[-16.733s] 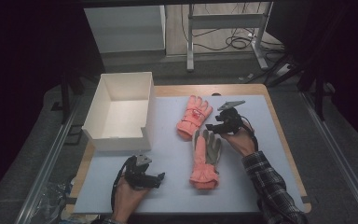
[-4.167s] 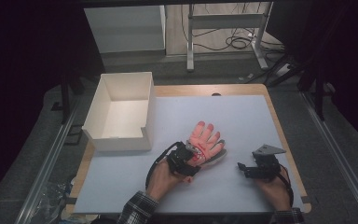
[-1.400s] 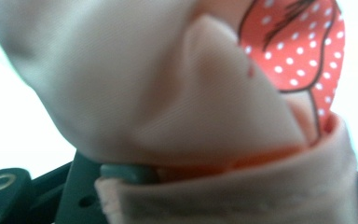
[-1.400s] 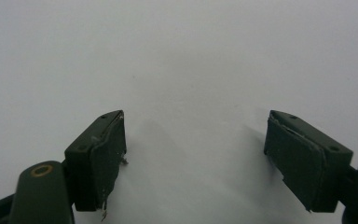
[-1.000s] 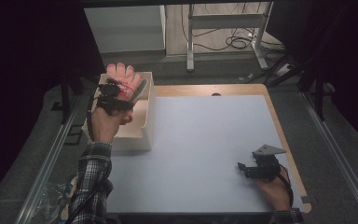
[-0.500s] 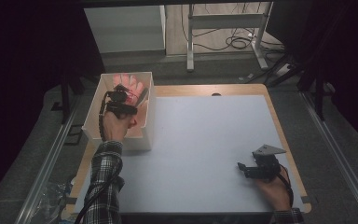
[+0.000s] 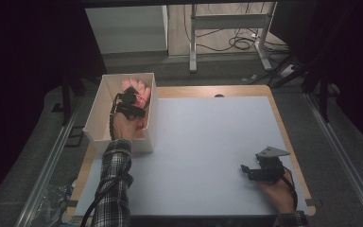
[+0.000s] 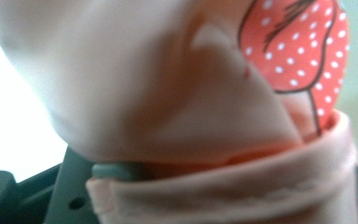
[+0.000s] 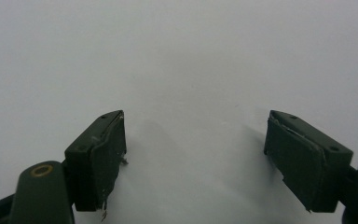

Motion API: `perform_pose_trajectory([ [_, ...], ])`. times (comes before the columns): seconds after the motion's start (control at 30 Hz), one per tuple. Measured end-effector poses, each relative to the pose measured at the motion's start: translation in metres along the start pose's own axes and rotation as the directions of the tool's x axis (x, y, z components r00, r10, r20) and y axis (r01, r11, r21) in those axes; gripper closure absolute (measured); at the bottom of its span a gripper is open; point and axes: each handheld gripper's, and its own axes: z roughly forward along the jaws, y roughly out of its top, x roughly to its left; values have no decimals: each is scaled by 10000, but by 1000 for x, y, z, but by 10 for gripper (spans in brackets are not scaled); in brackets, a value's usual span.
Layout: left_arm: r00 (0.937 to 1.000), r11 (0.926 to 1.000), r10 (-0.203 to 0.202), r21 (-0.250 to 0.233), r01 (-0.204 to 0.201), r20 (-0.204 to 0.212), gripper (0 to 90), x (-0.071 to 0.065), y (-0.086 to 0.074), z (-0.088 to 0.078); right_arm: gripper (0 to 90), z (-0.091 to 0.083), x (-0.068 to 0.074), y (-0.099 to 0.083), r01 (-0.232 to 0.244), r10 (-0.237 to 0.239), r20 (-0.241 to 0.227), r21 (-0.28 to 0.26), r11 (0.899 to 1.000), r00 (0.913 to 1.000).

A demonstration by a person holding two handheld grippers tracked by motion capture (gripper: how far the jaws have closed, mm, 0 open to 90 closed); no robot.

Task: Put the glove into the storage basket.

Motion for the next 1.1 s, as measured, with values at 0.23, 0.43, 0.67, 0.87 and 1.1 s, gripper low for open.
perform_pose_trajectory([
  [0.23,9998,9988,215,433,-217,47,358,-7,0,12,212,0,0,0,1,-1,-4,3,10000,10000],
  [0.43,9998,9966,179,800,-186,97,185,-3,-1,18,213,0,0,0,-1,1,-5,1,10000,10000],
  [0.67,9994,9964,246,810,-263,228,101,0,-2,9,212,0,0,0,-6,6,-1,0,10000,10000],
  [0.87,9977,9965,306,756,-351,597,72,2,-3,0,212,0,0,0,1,-1,2,0,10000,10000],
  [1.1,9968,9987,336,352,-362,724,81,5,-3,-16,212,0,0,0,-6,6,0,1,10000,10000],
])
